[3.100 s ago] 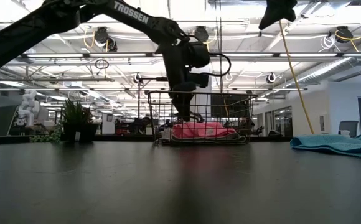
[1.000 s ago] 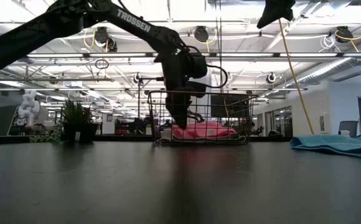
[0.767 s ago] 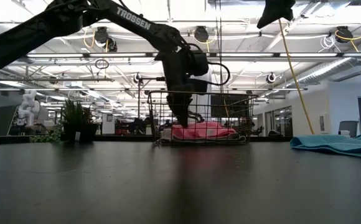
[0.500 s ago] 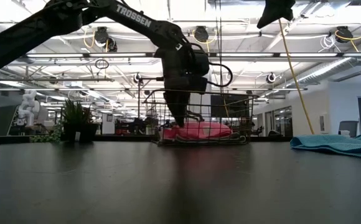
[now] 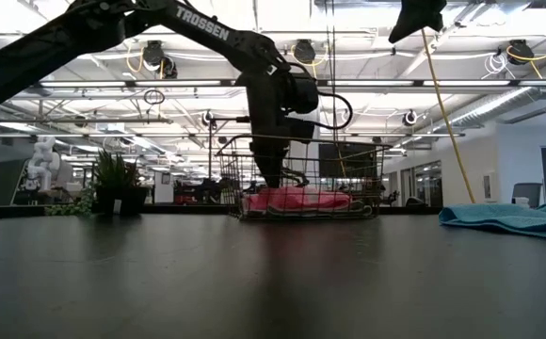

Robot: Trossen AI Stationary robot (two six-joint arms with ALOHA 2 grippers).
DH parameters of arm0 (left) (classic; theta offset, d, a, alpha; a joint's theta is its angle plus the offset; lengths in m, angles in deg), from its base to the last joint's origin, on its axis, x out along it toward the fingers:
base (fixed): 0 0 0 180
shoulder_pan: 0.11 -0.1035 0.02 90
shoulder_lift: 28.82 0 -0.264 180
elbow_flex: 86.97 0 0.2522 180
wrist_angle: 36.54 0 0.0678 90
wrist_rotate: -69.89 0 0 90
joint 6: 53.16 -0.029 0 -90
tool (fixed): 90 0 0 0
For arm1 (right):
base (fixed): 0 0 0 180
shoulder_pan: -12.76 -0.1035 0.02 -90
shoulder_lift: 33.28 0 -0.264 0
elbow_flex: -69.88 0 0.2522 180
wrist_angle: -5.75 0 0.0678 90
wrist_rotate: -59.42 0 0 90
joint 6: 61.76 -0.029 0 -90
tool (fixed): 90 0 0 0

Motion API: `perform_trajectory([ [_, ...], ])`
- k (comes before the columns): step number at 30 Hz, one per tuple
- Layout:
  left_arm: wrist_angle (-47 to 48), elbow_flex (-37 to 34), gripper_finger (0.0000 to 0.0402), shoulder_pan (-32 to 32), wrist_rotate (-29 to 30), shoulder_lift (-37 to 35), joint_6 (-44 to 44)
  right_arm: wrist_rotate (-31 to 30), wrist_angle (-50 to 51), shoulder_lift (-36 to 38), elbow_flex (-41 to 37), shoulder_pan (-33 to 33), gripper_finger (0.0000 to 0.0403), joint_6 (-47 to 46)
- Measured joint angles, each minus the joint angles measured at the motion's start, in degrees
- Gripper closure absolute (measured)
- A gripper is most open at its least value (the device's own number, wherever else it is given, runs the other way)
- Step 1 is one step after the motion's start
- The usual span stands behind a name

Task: Fold microfiber towels
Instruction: Put the pink towel into the wire basket

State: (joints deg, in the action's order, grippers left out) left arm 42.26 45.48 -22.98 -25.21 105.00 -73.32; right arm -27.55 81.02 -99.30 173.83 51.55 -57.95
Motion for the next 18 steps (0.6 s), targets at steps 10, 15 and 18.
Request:
perform_trajectory([
  [10, 1.3, 0.0, 0.0334, 1.4, -0.9, -0.1, 1.3, 0.0, 0.0, 0.0, 0.0, 0.0, 0.0401, 0.3],
  [15, 2.5, 1.2, 0.0334, 1.4, -0.8, -0.8, 2.5, 0.0, 0.0, 0.0, 0.0, 0.0, 0.0401, 0.3],
  [18, 2.7, 3.8, 0.0334, 1.5, -0.9, -0.8, 3.2, 0.0, 0.0, 0.0, 0.0, 0.0, 0.0401, 0.4],
])
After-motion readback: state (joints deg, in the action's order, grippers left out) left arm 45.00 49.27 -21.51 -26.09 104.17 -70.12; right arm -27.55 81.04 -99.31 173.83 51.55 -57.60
